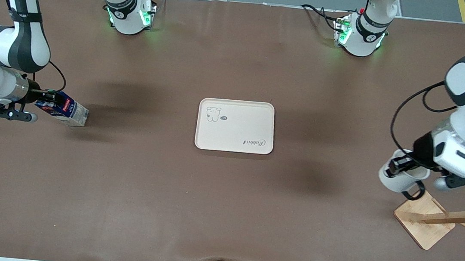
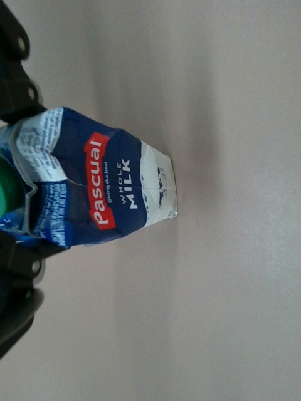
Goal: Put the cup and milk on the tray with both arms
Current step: 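Lift the mug off the stand with the left gripper toward the tray, then lower the mug onto the tray and open the left gripper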
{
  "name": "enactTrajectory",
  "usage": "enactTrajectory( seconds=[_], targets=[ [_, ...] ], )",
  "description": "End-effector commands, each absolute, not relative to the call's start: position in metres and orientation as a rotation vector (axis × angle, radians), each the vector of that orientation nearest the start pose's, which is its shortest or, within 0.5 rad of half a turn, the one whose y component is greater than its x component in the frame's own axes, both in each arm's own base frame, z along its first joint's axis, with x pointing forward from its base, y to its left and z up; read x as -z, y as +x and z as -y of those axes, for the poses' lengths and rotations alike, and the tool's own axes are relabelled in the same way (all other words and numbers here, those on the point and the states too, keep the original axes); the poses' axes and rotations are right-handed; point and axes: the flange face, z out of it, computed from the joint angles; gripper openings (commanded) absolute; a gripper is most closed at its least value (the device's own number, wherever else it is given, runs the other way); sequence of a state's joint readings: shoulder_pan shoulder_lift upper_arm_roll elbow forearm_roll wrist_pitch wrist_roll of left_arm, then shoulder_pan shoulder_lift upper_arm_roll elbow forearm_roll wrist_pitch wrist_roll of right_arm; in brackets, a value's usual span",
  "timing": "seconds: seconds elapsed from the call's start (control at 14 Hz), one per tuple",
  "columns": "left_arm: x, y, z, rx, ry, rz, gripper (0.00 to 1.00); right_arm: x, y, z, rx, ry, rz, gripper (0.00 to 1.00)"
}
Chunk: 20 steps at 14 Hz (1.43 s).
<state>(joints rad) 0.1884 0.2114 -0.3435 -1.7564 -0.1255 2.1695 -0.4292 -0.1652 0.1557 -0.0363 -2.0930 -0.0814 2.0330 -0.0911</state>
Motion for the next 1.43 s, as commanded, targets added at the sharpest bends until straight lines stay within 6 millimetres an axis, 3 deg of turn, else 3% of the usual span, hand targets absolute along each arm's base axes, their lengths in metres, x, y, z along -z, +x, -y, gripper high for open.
enactTrajectory(
  seconds=[0.0,0.14,0.36,0.57,0.71,0.86,1.07,1.36],
  targets=[
    [-0.454,0.63,0.142,0.126,-3.325,0.698,0.0,-0.356,0.529,0.115,-0.293,-3.179,-0.103,0.0],
    [-0.439,0.625,0.181,0.06,-3.308,0.769,0.0,-0.385,0.54,0.115,-0.296,-3.178,-0.109,0.0],
    [-0.424,0.614,0.223,-0.002,-3.296,0.818,0.0,-0.433,0.558,0.107,-0.296,-3.123,-0.142,0.0],
    [-0.408,0.599,0.265,-0.067,-3.277,0.866,0.0,-0.468,0.571,0.107,-0.25,-3.125,-0.13,0.0],
    [-0.392,0.592,0.286,-0.129,-3.245,0.934,0.0,-0.496,0.58,0.096,-0.202,-3.136,-0.091,0.0],
    [-0.376,0.583,0.313,-0.168,-3.215,1.015,0.0,-0.503,0.579,0.092,-0.245,-3.131,-0.094,0.0],
    [-0.345,0.568,0.354,-0.212,-3.166,1.162,0.0,-0.517,0.585,0.063,-0.229,-3.161,0.001,0.0],
    [-0.307,0.541,0.396,-0.225,-3.07,1.247,0.0,-0.519,0.581,0.056,-0.284,-3.138,-0.006,0.0]
  ],
)
